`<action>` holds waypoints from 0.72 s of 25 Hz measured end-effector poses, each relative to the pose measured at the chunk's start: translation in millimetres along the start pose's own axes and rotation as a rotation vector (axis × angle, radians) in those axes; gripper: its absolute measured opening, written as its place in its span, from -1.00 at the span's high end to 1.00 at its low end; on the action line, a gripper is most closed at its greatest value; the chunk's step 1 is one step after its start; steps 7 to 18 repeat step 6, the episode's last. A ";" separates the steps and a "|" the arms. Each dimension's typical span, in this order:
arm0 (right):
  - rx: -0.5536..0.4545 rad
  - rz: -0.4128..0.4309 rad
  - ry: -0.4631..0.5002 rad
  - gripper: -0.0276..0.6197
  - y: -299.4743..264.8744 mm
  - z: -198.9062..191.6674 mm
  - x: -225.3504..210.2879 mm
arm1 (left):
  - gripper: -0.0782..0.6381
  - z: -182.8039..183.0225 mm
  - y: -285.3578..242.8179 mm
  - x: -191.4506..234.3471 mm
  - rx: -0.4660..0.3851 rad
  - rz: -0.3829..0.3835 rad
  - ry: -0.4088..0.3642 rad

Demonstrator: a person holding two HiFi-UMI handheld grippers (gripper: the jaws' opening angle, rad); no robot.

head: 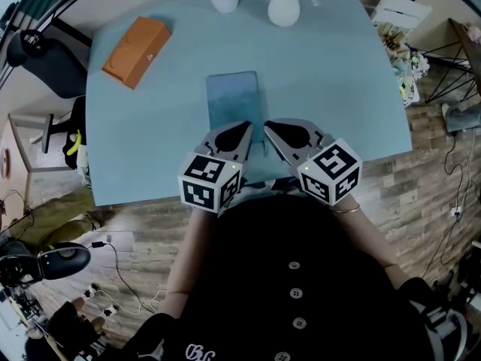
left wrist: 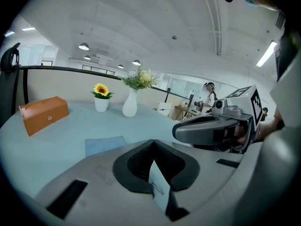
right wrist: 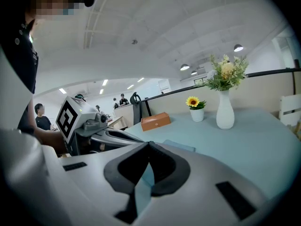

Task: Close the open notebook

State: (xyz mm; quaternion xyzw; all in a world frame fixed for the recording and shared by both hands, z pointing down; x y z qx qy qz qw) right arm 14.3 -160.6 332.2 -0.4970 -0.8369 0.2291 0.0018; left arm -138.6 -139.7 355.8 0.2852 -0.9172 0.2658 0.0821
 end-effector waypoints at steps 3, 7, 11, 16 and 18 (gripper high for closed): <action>-0.002 0.001 0.000 0.91 -0.4 -0.2 2.4 | 0.74 0.4 2.1 0.7 -0.006 0.002 0.001; -0.002 0.005 0.002 0.91 -0.1 -1.0 6.5 | 0.75 -1.1 5.2 0.2 -0.005 0.009 0.003; -0.002 0.005 0.002 0.91 -0.1 -1.0 6.5 | 0.75 -1.1 5.2 0.2 -0.005 0.009 0.003; -0.002 0.005 0.002 0.91 -0.1 -1.0 6.5 | 0.75 -1.1 5.2 0.2 -0.005 0.009 0.003; -0.002 0.005 0.002 0.91 -0.1 -1.0 6.5 | 0.75 -1.1 5.2 0.2 -0.005 0.009 0.003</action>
Point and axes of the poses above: the fingertips, and each gripper's own axes: y backward along the fingers, x to its left, z out of its top, the point moved 9 cm from there along y, backward along the fingers, and after that the axes turned 1 degree about y, right-handed, at the moved point
